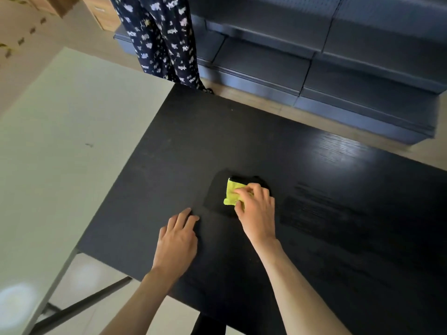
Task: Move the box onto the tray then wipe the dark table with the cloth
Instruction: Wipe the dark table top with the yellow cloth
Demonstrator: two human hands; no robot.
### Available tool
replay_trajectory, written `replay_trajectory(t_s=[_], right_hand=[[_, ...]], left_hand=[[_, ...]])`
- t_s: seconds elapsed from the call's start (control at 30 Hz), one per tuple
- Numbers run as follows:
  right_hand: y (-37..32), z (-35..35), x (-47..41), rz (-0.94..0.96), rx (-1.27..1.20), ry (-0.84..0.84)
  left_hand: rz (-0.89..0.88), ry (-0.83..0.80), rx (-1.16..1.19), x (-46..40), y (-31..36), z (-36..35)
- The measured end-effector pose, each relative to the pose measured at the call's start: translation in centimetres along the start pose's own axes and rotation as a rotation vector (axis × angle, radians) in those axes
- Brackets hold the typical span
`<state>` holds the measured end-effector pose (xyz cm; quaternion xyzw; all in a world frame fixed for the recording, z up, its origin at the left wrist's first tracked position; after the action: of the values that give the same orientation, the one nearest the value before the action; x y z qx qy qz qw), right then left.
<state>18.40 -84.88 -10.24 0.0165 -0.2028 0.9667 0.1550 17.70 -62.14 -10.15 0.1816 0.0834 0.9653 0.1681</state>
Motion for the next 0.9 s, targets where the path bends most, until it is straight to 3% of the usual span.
replay_trajectory(t_s=[0.23, 0.47, 0.63, 0.9], right_hand=[[6.3, 2.3, 7.9, -0.154, -0.033, 0.065], [6.6, 0.5, 15.9, -0.172, -0.083, -0.036], [8.3, 1.8, 8.7, -0.171, -0.092, 0.036], [15.7, 4.4, -9.3, -0.269, -0.12, 0.073]], left_hand=[[-0.089, 0.0, 0.015, -2.4, 5.2, 1.8], [-0.129, 0.017, 0.062, -5.1, 11.0, 2.8], [-0.065, 0.061, 0.066, -5.5, 9.9, 2.3], [-0.161, 0.096, 0.005, -4.7, 9.6, -0.2]])
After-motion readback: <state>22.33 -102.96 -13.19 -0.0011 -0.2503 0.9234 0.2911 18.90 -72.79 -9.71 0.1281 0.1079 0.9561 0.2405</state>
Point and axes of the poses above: each hand's wrist, its own x-axis away from the middle knuckle, its own z-axis out of the back of the hand, y = z × x, the point moved 8 cm from there along -x, towards the middle knuckle, and after that the axes turned 1 degree about -y, right-handed, at the moved point
